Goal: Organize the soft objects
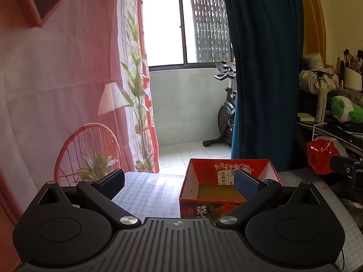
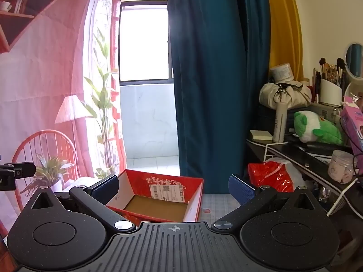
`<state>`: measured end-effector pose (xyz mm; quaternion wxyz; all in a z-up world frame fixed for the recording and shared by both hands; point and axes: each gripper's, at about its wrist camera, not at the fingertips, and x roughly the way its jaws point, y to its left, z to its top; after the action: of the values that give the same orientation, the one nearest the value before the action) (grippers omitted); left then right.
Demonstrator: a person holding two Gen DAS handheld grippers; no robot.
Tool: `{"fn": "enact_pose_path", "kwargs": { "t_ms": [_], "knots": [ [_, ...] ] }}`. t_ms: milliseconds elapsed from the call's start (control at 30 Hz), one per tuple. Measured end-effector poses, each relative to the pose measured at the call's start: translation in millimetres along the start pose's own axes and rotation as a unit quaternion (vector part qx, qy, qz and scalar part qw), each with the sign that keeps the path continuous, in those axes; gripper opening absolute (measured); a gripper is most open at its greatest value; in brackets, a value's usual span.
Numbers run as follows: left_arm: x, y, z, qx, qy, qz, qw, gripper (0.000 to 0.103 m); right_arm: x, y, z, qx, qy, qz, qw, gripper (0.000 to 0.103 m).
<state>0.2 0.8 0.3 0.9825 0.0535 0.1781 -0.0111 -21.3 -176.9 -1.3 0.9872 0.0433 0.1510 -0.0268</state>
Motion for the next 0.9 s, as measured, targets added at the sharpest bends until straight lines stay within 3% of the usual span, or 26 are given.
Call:
{"fn": "enact_pose_path", "kwargs": {
  "t_ms": [900],
  "knots": [
    [0.3,1.4,-2.3,0.007,0.0,0.0,1.0,0.103,2.7,-4.2,-1.6,0.012,0.011,-0.003,1.0,0.103]
  ]
}}
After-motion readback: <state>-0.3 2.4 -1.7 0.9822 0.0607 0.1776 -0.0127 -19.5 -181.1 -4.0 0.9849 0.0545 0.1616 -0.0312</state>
